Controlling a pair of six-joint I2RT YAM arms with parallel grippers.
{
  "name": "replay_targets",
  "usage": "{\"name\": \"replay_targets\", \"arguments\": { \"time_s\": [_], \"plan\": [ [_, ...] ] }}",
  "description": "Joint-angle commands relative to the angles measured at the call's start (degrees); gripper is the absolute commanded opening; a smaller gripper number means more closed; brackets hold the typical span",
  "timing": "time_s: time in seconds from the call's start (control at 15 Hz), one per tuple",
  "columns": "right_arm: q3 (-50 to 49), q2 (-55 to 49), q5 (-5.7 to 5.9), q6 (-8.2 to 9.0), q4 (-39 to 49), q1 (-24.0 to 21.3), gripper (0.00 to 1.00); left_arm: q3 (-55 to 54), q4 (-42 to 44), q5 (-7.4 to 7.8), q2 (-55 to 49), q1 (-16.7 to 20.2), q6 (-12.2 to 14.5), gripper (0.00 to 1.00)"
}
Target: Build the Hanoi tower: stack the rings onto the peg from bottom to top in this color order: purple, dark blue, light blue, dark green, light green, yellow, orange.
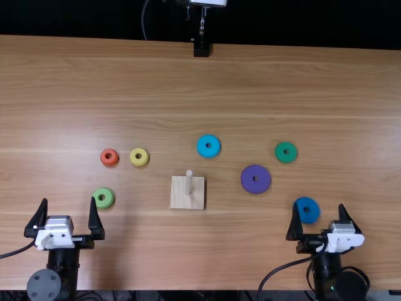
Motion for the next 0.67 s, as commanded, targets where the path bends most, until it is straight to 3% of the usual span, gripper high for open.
{"name": "replay_targets", "arguments": {
  "time_s": [0.0,0.2,0.47,0.6],
  "plan": [
    [4.44,-0.40,1.20,0.57,0.53,1.07,1.00,-1.89,-2.29,0.97,-0.40,0.56,0.67,1.00],
    [8.57,2.94,1.20,0.25,0.63,1.07,1.00,-1.89,-2.29,0.97,-0.40,0.56,0.67,1.00],
    [19.65,14.89,1.73,0.36,-1.16,1.07,1.00,-1.89,-2.29,0.97,-0.40,0.56,0.67,1.00],
    [26.24,21.48,1.62,0.25,-7.70,1.16,1.00,-1.89,-2.29,0.97,-0.40,0.56,0.67,1.00]
  ]
}}
